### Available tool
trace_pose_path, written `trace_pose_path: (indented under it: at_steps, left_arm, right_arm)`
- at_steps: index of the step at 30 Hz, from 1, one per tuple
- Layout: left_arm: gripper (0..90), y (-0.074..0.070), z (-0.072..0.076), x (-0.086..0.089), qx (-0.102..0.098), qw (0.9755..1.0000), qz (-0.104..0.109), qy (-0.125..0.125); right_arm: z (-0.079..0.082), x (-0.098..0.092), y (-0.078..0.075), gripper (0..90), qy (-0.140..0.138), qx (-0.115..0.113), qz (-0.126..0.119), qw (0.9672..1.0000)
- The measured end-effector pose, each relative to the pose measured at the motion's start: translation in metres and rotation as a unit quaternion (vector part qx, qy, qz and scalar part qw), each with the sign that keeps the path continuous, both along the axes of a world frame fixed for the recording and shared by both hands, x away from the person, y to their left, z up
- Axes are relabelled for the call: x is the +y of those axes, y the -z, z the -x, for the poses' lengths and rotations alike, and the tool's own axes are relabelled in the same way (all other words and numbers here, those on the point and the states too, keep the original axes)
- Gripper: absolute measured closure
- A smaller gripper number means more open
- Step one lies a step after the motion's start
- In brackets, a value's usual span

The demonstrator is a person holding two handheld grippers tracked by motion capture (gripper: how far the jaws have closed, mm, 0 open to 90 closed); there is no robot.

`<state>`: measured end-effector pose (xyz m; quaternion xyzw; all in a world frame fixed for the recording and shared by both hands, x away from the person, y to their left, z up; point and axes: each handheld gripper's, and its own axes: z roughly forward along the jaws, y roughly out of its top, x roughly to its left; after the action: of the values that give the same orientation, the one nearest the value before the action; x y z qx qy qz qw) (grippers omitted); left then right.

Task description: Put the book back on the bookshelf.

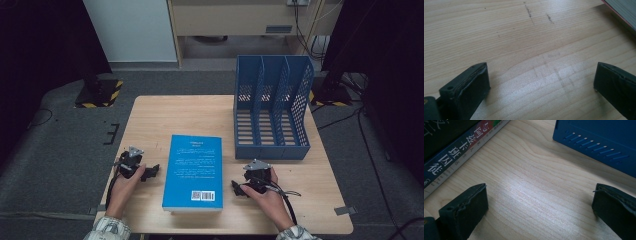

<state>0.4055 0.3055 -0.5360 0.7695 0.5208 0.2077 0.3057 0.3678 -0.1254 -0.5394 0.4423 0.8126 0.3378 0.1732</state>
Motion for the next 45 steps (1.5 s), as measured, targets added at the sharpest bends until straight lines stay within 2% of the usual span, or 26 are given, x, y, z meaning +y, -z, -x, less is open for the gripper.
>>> trace_pose_path:
  at_steps: [3, 6, 7, 8, 9, 11, 14, 15, 19, 21, 22, 23, 24, 25, 26, 29, 30, 31, 32, 33, 36, 38, 40, 42, 45]
  left_arm:
    - [1.2, -0.003, 0.002, 0.001, 0.006, 0.9999, 0.008, 0.001]
    - [3.8, -0.006, 0.004, 0.003, 0.003, 0.9998, 0.019, -0.001]
    - [3.4, -0.013, 0.007, 0.006, -0.001, 0.9997, 0.025, 0.000]
    - [3.7, -0.013, 0.007, 0.006, -0.001, 0.9997, 0.025, 0.000]
    - [3.9, -0.020, 0.011, 0.008, -0.014, 0.9992, 0.037, -0.002]
    - [3.9, -0.022, 0.013, 0.009, -0.016, 0.9990, 0.042, -0.002]
    - [3.9, -0.029, 0.020, 0.013, -0.023, 0.9984, 0.052, -0.004]
    - [4.0, -0.035, 0.025, 0.013, -0.032, 0.9976, 0.061, 0.000]
    - [4.0, -0.042, 0.029, 0.014, -0.037, 0.9963, 0.077, -0.002]
    - [4.3, -0.050, 0.032, 0.013, -0.043, 0.9957, 0.082, 0.000]
    - [4.3, -0.050, 0.032, 0.013, -0.043, 0.9957, 0.082, 0.000]
    - [4.3, -0.057, 0.034, 0.011, -0.045, 0.9952, 0.087, 0.003]
    - [4.3, -0.057, 0.034, 0.011, -0.045, 0.9952, 0.087, 0.003]
    - [4.3, -0.063, 0.036, 0.009, -0.050, 0.9943, 0.094, 0.003]
    - [4.3, -0.066, 0.037, 0.008, -0.053, 0.9939, 0.096, 0.005]
    - [4.1, -0.078, 0.042, 0.003, -0.061, 0.9932, 0.098, 0.013]
    - [4.1, -0.081, 0.043, 0.001, -0.064, 0.9929, 0.099, 0.017]
    - [4.1, -0.084, 0.043, 0.000, -0.066, 0.9925, 0.101, 0.018]
    - [4.4, -0.087, 0.044, -0.002, -0.068, 0.9918, 0.106, 0.020]
    - [4.4, -0.095, 0.047, -0.006, -0.071, 0.9892, 0.125, 0.027]
    - [4.5, -0.101, 0.050, -0.011, -0.075, 0.9884, 0.127, 0.036]
    - [4.4, -0.107, 0.052, -0.016, -0.075, 0.9889, 0.121, 0.044]
    - [4.3, -0.111, 0.055, -0.024, -0.076, 0.9877, 0.124, 0.056]
    - [4.0, -0.112, 0.056, -0.031, -0.071, 0.9864, 0.132, 0.068]
    - [3.9, -0.106, 0.055, -0.045, -0.060, 0.9866, 0.126, 0.084]
  right_arm:
    - [0.000, 0.000, 0.000, 0.6, -0.002, 0.001, 0.000, 1.0000]
    - [0.000, -0.001, -0.002, 2.4, -0.004, 0.006, -0.004, 1.0000]
    - [0.000, -0.002, -0.006, 5.2, -0.013, 0.021, -0.014, 0.9996]
    - [0.001, -0.003, -0.008, 5.3, -0.019, 0.022, -0.016, 0.9995]
    - [0.003, -0.003, -0.012, 4.5, -0.022, 0.014, -0.017, 0.9995]
    - [0.007, -0.001, -0.020, 5.4, -0.026, -0.002, -0.016, 0.9995]
    - [0.013, 0.000, -0.027, 6.6, -0.036, -0.012, -0.019, 0.9991]
    - [0.019, 0.001, -0.034, 7.2, -0.036, -0.022, -0.025, 0.9988]
    - [0.027, -0.001, -0.045, 7.5, -0.037, -0.030, -0.040, 0.9980]
    - [0.035, 0.000, -0.060, 7.9, -0.043, -0.042, -0.052, 0.9968]
    - [0.035, 0.000, -0.060, 7.9, -0.043, -0.042, -0.052, 0.9968]
    - [0.037, 0.000, -0.070, 7.9, -0.046, -0.050, -0.066, 0.9955]
    - [0.037, 0.000, -0.070, 7.9, -0.046, -0.050, -0.066, 0.9955]
    - [0.037, 0.000, -0.074, 7.9, -0.047, -0.055, -0.069, 0.9950]
    - [0.039, 0.001, -0.083, 7.9, -0.052, -0.069, -0.069, 0.9939]
    - [0.041, 0.005, -0.096, 8.0, -0.062, -0.076, -0.073, 0.9925]
    - [0.043, 0.010, -0.107, 8.4, -0.071, -0.084, -0.080, 0.9906]
    - [0.043, 0.010, -0.107, 8.4, -0.071, -0.084, -0.080, 0.9906]
    - [0.044, 0.016, -0.114, 8.6, -0.078, -0.088, -0.077, 0.9901]
    - [0.043, 0.020, -0.116, 8.6, -0.082, -0.087, -0.077, 0.9899]
    - [0.040, 0.027, -0.117, 8.4, -0.093, -0.084, -0.078, 0.9890]
    - [0.035, 0.040, -0.115, 7.8, -0.110, -0.077, -0.079, 0.9878]
    - [0.033, 0.046, -0.113, 7.6, -0.117, -0.073, -0.078, 0.9874]
    - [0.028, 0.054, -0.111, 7.2, -0.123, -0.071, -0.078, 0.9868]
    - [0.020, 0.063, -0.107, 6.8, -0.130, -0.064, -0.079, 0.9864]
